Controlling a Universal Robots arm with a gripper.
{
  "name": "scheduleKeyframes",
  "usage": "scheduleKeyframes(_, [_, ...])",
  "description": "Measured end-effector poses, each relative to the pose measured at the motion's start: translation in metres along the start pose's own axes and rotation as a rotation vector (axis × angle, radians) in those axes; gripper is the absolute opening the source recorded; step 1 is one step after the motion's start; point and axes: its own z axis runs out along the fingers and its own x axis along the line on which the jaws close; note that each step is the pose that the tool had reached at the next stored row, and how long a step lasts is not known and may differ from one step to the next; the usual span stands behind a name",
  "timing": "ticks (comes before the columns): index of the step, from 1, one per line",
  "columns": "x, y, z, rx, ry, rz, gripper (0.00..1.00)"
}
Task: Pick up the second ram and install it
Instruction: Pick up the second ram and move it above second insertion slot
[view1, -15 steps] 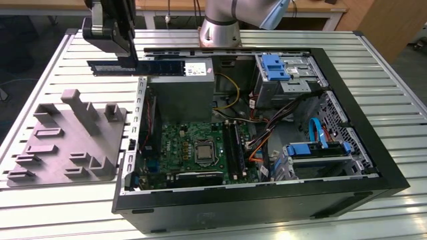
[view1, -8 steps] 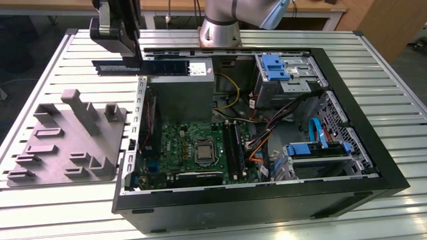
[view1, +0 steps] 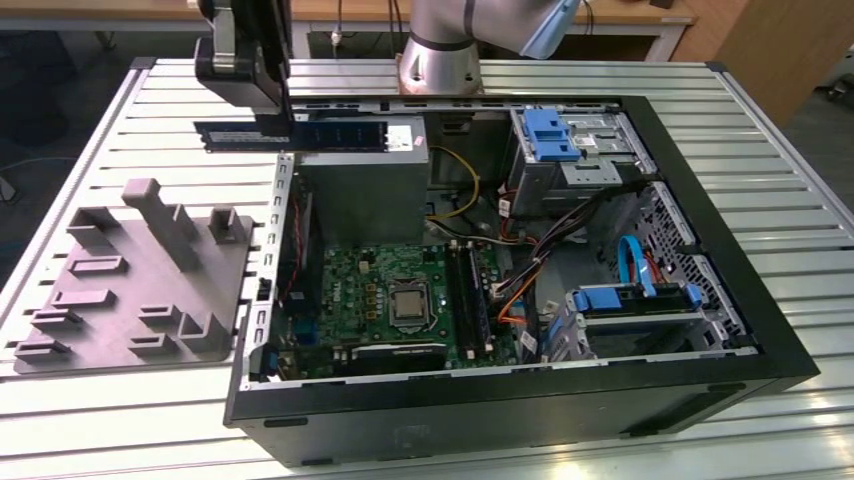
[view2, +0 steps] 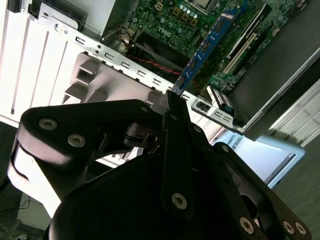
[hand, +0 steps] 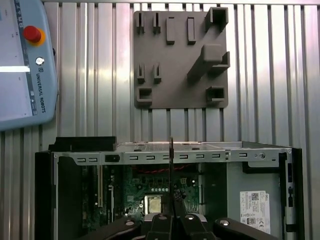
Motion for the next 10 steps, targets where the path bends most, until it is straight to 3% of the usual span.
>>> scheduleKeyframes(10, [-0.0007, -0.0257, 0.0002, 0.0000, -0.0001, 0.000, 0.12])
